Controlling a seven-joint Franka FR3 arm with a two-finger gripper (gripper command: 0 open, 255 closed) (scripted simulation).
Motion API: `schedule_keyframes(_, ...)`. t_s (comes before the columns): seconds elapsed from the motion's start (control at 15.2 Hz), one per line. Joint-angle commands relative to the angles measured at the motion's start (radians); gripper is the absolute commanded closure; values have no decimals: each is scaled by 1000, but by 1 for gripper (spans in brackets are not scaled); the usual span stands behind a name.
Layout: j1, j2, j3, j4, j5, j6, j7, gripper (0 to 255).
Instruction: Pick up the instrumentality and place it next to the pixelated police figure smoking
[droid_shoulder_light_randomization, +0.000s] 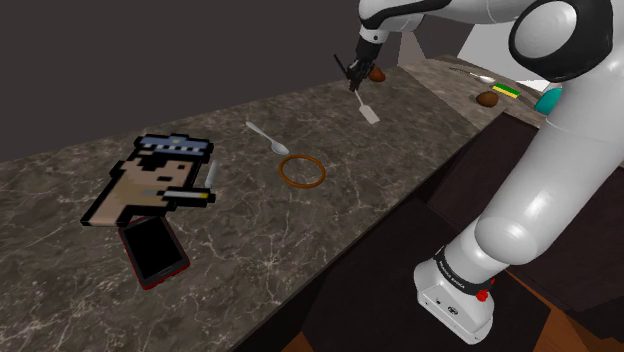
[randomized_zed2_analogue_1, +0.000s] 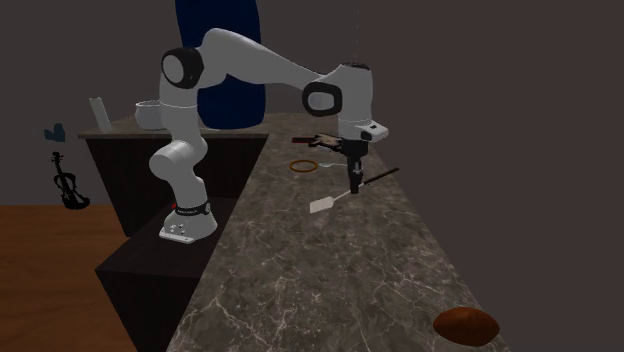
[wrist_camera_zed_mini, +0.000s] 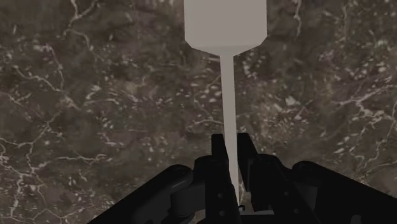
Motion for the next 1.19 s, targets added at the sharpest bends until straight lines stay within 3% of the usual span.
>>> schedule_keyframes(0.0,0,-6,0,18,-2,-25,2,255)
schedule_keyframes(0.46,73,-171,44,-189,-50,24,131,255)
schedule_keyframes(1.12,171,-383,162,-432,-83,57,362,255)
